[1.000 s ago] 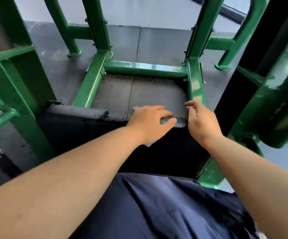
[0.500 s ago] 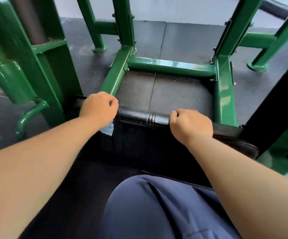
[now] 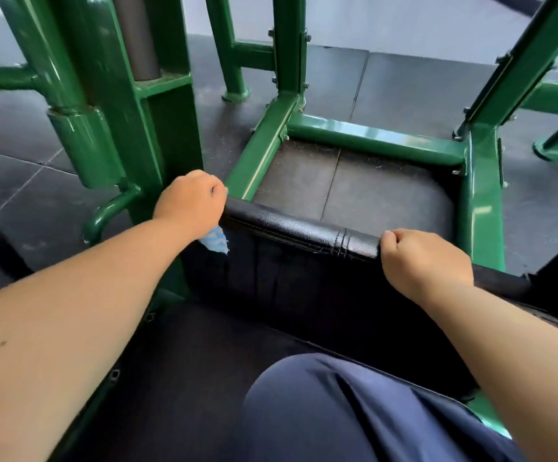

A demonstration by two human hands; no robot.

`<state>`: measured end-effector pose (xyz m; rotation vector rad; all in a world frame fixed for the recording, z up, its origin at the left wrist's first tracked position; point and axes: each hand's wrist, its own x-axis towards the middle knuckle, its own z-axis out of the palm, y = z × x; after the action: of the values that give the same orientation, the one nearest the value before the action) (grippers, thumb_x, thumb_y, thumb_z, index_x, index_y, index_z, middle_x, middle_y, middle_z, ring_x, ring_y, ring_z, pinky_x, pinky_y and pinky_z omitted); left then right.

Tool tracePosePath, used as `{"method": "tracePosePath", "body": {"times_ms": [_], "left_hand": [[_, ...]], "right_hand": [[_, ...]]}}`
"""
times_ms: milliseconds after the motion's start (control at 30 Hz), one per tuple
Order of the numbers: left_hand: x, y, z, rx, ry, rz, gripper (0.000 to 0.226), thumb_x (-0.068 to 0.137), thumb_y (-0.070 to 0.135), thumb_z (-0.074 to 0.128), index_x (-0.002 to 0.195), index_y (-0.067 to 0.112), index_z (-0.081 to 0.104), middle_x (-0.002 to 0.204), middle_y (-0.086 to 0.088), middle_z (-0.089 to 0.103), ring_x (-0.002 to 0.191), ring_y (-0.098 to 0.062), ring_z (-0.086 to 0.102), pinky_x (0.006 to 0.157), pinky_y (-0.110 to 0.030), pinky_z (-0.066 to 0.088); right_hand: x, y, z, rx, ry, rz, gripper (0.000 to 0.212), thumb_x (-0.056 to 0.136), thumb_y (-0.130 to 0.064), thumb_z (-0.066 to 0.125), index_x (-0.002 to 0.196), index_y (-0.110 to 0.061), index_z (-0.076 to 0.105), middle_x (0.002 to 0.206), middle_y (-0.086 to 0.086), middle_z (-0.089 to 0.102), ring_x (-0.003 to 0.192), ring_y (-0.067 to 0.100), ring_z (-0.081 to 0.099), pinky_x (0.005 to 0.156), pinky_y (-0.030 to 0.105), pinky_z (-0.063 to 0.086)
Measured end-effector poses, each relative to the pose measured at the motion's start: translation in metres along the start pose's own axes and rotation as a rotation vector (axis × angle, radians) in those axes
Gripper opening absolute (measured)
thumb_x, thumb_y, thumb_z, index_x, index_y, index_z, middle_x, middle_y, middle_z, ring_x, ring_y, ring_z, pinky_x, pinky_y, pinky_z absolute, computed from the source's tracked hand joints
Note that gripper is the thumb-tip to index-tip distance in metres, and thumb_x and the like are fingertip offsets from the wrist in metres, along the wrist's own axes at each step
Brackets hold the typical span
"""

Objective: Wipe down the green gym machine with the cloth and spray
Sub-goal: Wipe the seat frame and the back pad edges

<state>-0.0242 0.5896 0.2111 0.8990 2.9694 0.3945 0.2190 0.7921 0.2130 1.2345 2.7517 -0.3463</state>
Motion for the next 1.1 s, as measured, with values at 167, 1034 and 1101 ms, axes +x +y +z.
{"method": "tracePosePath", "body": {"times_ms": [167,1034,1101], "left_hand": [[-0.024,0.063,0.015,-0.005,0.095,0.153,0.049,0.084,0.037,0.030,0.087,0.012,0.072,0.099,-0.006,0.067,0.094,-0.035,0.058,0.081,-0.038,0.050],[-0.013,0.012,0.010,-0.074,0.153,-0.050,0.035,0.090,0.037,0.041,0.109,0.022,0.066,0.118,-0.004,0.061,0.100,-0.032,0.058,0.083,-0.035,0.044],[-0.029,0.042,0.022,-0.149,0.238,0.204,0.039,0.083,0.039,0.038,0.088,0.018,0.071,0.105,-0.001,0.068,0.088,-0.030,0.062,0.078,-0.033,0.047]], "right_hand": [[-0.001,-0.002,-0.002,-0.008,0.013,0.014,0.040,0.095,-0.034,0.027,0.081,-0.017,0.060,0.074,0.001,0.048,0.077,0.029,0.048,0.066,0.032,0.036],[0.003,-0.062,0.003,0.033,0.011,-0.083,0.034,0.096,-0.034,0.027,0.072,-0.019,0.046,0.067,-0.003,0.040,0.074,0.027,0.044,0.067,0.033,0.034],[0.003,-0.063,0.002,0.041,0.019,-0.090,0.033,0.095,-0.033,0.027,0.072,-0.018,0.045,0.071,-0.001,0.044,0.074,0.028,0.045,0.066,0.033,0.033]]}}
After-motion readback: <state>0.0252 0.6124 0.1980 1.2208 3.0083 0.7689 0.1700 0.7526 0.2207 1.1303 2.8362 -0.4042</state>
